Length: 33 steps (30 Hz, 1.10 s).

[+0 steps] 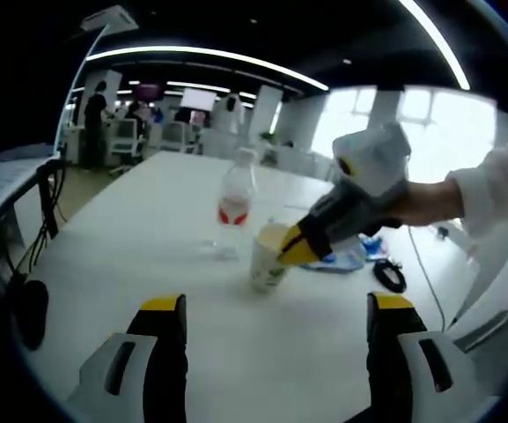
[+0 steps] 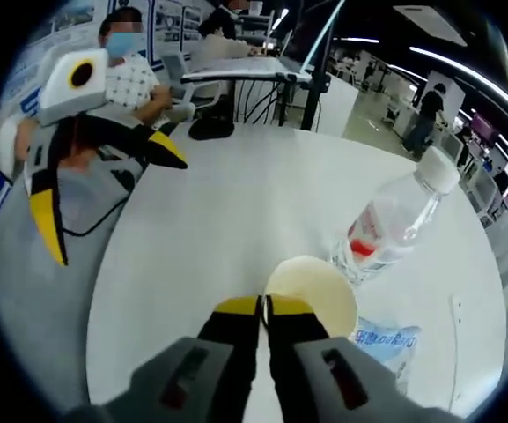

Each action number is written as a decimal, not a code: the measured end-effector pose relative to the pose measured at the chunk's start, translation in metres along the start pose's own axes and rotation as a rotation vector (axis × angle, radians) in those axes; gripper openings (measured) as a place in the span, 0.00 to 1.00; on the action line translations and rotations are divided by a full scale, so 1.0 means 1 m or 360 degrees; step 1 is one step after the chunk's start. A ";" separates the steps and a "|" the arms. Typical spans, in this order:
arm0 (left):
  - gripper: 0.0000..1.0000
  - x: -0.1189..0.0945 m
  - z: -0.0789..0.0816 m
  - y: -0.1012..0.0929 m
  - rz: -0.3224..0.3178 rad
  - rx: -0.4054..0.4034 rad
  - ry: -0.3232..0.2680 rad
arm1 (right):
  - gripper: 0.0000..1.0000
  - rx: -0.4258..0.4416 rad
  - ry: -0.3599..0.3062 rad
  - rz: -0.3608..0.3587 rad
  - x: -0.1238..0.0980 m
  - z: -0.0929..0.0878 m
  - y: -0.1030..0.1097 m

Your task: Arrange the tabletop items into an orderly group along one side of the table until the central work area is clear of visible clutter.

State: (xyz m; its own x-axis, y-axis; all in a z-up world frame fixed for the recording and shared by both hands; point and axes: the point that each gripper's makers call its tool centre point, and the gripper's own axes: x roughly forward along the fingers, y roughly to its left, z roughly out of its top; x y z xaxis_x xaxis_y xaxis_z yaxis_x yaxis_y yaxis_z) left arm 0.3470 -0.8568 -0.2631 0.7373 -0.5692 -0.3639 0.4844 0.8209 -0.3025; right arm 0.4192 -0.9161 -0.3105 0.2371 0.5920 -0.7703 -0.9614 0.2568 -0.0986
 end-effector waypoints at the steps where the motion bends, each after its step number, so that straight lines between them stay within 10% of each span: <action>1: 0.80 0.000 0.001 0.001 0.0003 -0.0005 -0.0005 | 0.00 0.0003 -0.0001 0.0002 0.000 0.000 0.000; 33: 0.81 -0.001 0.000 0.002 0.0013 -0.0015 -0.0001 | 0.31 0.0045 -0.0030 -0.0037 -0.006 -0.003 0.004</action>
State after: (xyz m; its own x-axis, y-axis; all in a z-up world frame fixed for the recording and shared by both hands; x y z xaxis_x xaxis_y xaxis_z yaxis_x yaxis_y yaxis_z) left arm 0.3472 -0.8549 -0.2633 0.7415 -0.5624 -0.3660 0.4739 0.8251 -0.3077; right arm 0.4134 -0.9210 -0.3083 0.2625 0.5999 -0.7558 -0.9513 0.2921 -0.0986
